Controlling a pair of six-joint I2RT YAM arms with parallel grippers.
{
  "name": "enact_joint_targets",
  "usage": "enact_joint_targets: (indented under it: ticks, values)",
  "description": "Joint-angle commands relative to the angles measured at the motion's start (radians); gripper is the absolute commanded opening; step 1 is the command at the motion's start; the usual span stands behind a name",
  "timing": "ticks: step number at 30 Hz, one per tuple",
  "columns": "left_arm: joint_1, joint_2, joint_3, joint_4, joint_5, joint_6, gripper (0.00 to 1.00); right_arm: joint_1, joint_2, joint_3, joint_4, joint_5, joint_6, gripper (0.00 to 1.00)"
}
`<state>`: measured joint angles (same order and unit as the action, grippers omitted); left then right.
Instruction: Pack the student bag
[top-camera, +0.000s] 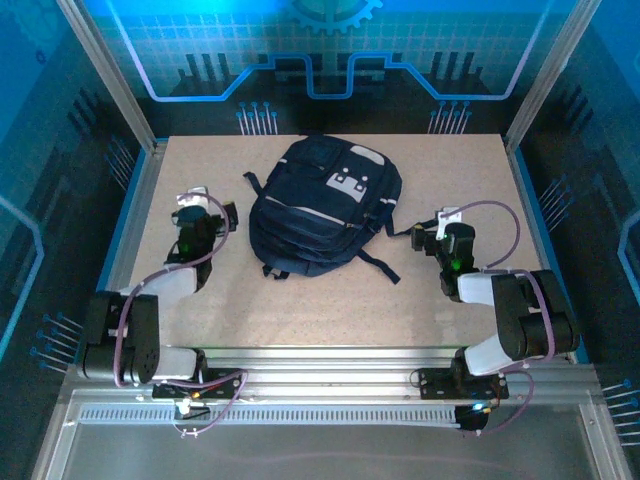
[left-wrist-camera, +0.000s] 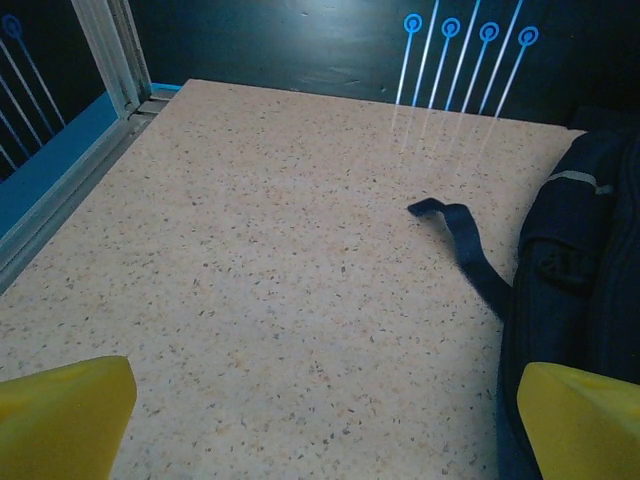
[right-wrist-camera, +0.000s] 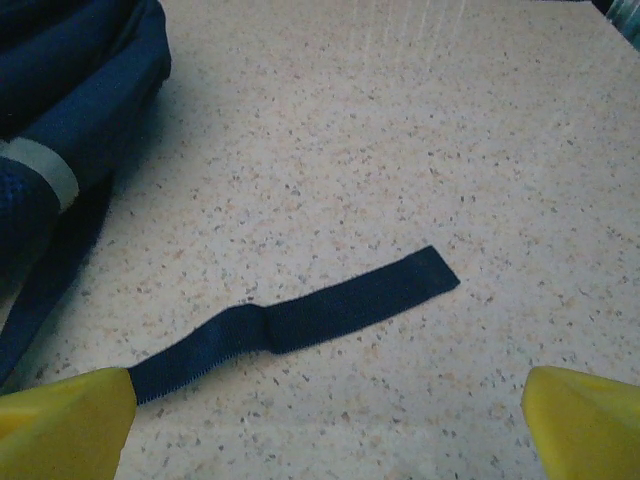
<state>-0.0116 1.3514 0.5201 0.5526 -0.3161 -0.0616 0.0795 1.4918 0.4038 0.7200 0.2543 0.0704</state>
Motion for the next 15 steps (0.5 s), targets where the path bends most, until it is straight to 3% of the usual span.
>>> enact_joint_targets:
  ticks: [1, 4, 10, 12, 15]
  values:
    - [0.009, -0.008, -0.079, 0.046, -0.048, -0.045, 0.99, 0.004, 0.006, -0.001, 0.081, 0.014, -0.015, 1.0]
    - [0.014, 0.014, -0.131, 0.149, 0.003, -0.05, 0.99, 0.006, 0.008, -0.002, 0.083, 0.016, -0.016, 1.0]
    - [0.021, 0.226, -0.248, 0.62, 0.105, 0.008, 0.99, 0.005, 0.007, 0.0, 0.082, 0.016, -0.017, 1.0]
    - [0.026, 0.18, -0.241, 0.523, 0.106, -0.016, 0.99, 0.005, 0.007, 0.0, 0.082, 0.016, -0.016, 1.0]
    - [0.024, 0.191, -0.232, 0.527, 0.104, -0.006, 0.99, 0.005, 0.007, 0.0, 0.082, 0.017, -0.015, 1.0]
